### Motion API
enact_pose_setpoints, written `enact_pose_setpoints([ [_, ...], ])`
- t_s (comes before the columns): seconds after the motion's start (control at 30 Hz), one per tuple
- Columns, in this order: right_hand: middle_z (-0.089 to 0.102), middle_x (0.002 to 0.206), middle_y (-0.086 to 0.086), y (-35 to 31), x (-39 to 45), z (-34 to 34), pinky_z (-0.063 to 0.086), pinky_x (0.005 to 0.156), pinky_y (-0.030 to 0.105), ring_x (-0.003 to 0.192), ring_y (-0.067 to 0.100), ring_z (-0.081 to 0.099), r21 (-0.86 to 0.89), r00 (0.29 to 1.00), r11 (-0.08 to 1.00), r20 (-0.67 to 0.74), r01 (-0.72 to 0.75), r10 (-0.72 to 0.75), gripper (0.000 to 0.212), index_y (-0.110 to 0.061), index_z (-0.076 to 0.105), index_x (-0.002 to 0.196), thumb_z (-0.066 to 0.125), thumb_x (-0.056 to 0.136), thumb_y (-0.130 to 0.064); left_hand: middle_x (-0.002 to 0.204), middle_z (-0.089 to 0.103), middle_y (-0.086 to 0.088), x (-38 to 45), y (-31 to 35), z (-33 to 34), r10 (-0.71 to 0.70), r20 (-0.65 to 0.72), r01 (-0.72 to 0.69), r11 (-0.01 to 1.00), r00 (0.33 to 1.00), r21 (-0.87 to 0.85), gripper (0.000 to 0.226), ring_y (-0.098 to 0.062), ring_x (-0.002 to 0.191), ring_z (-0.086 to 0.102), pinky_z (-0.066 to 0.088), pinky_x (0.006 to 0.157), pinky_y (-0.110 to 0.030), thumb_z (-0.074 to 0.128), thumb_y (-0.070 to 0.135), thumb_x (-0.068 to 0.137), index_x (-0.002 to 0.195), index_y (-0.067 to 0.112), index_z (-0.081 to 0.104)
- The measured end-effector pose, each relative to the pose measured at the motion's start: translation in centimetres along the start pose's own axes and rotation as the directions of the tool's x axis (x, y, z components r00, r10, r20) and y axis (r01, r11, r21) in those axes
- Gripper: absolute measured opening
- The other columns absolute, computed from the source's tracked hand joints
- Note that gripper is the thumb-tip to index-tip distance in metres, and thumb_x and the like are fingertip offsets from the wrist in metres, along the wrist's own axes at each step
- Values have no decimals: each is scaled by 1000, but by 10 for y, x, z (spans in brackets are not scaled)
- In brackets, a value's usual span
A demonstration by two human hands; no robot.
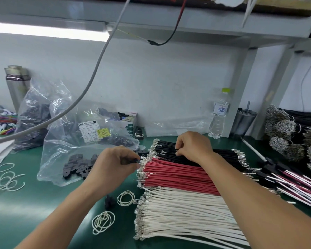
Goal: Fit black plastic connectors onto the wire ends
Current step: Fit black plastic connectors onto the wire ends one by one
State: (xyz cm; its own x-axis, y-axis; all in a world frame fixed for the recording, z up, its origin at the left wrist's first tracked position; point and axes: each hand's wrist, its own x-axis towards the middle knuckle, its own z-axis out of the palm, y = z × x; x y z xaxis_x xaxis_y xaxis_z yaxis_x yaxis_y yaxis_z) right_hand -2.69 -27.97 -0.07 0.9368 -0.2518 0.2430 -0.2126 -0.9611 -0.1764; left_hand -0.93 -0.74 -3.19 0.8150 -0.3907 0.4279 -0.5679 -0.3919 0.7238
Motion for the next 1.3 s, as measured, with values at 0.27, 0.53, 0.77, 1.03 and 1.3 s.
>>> enact_pose_setpoints([
  [0.27, 56, 90, 0, 5, -14, -29, 46, 65, 32, 80, 22, 57, -95, 865, 946, -384, 311, -323, 25, -20, 73, 119, 62, 98, -11, 74, 78, 7, -2, 9, 2, -136, 21, 138, 974, 990, -180, 18, -9, 68, 75, 57, 63, -17, 84, 7, 81, 88, 22, 78],
  [0.53, 53, 79, -6, -10, -98, -25, 37, 54, 18, 64, 7, 45, -61, 645, 878, -654, 474, -394, 12, -20, 79, 97, 72, 91, -28, 86, 80, -12, -9, 21, 6, -207, 148, 255, 805, 967, -535, 18, -24, 78, 78, 61, 63, -23, 84, 3, 80, 95, 8, 78],
  [0.77, 53, 82, -14, -7, -112, -5, 38, 60, 17, 69, 0, 47, 156, 763, 870, -568, 467, -307, 8, -27, 80, 94, 77, 87, -29, 94, 79, -18, -15, 31, 12, -176, 244, 293, 731, 954, -616, 27, -29, 81, 79, 64, 67, -28, 83, 8, 70, 96, 14, 81],
  [1.03, 56, 81, -15, -8, -113, -3, 48, 64, 24, 74, 3, 56, 291, 812, 840, -521, 457, -262, 11, -28, 81, 93, 82, 82, -25, 91, 79, -20, -18, 34, 13, -203, 250, 318, 705, 947, -634, 26, -28, 79, 79, 64, 69, -29, 82, 7, 68, 94, 11, 82],
  [1.3, 56, 80, -15, -7, -114, -6, 47, 66, 25, 76, 4, 58, 310, 825, 843, -511, 440, -243, 12, -29, 81, 91, 83, 81, -23, 90, 79, -19, -18, 34, 14, -189, 253, 311, 701, 949, -642, 28, -27, 78, 79, 63, 67, -29, 84, 12, 67, 95, 12, 83],
])
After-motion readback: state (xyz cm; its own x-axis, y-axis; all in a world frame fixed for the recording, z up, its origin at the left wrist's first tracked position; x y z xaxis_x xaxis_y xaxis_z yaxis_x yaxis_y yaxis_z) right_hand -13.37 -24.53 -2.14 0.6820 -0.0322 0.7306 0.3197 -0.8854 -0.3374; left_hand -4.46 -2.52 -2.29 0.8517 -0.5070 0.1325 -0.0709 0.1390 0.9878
